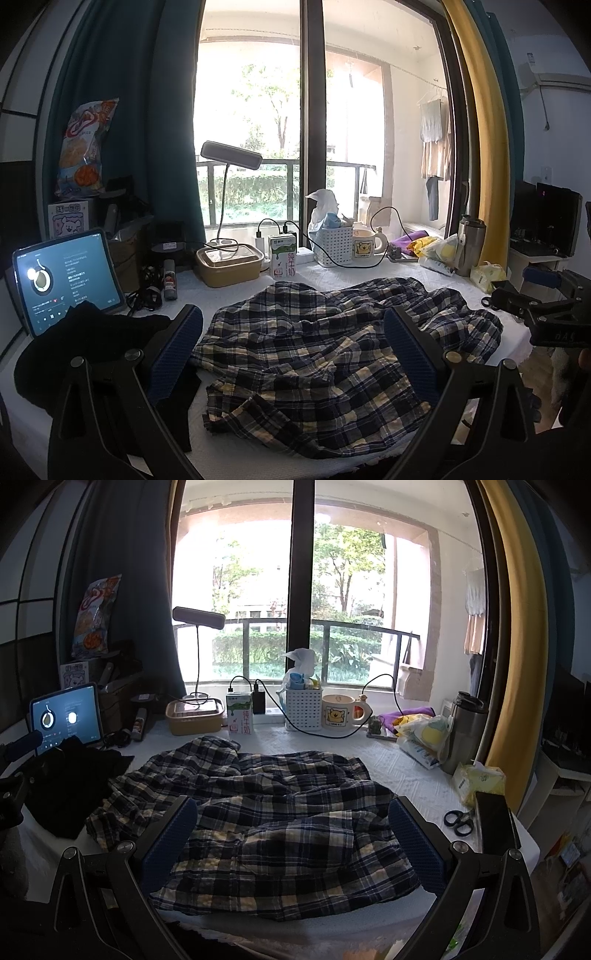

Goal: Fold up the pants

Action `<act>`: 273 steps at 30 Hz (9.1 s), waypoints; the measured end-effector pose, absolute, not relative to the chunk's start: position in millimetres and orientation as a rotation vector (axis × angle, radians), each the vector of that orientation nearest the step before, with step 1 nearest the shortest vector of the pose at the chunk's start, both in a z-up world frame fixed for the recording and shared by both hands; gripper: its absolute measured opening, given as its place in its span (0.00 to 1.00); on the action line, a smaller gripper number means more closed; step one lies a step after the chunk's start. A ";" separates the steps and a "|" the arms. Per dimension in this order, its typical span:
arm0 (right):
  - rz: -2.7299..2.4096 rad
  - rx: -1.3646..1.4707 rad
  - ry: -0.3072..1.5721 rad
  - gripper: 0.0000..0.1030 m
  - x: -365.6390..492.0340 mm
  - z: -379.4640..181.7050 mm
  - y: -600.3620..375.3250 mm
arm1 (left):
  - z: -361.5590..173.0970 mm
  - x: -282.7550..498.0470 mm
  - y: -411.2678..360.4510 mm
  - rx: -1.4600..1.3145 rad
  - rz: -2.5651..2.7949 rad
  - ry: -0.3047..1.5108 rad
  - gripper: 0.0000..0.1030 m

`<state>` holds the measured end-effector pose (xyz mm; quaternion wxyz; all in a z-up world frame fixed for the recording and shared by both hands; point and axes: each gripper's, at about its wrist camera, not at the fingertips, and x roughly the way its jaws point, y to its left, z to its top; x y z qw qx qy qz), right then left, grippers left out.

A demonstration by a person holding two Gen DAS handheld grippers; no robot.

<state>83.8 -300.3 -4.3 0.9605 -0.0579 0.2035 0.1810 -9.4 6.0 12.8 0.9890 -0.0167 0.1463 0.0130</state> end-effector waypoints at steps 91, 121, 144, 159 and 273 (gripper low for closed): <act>0.334 -0.207 0.832 0.61 526.2 -86.6 -320.5 | -78.2 363.8 142.9 -0.013 0.035 0.884 0.78; 0.306 -0.293 0.745 0.40 558.6 -78.1 -276.5 | -64.0 371.8 93.3 0.170 0.060 0.778 0.41; 0.491 -0.230 0.865 0.76 345.4 -108.8 -379.5 | -99.3 155.7 68.8 -0.245 -0.194 1.045 0.60; 0.466 -0.217 0.773 0.27 321.0 -85.6 -378.3 | -27.7 142.2 76.0 -0.161 -0.134 0.762 0.05; 0.504 -0.109 0.847 0.67 486.5 -75.0 -372.5 | -63.3 345.1 135.5 -0.031 0.034 0.892 0.49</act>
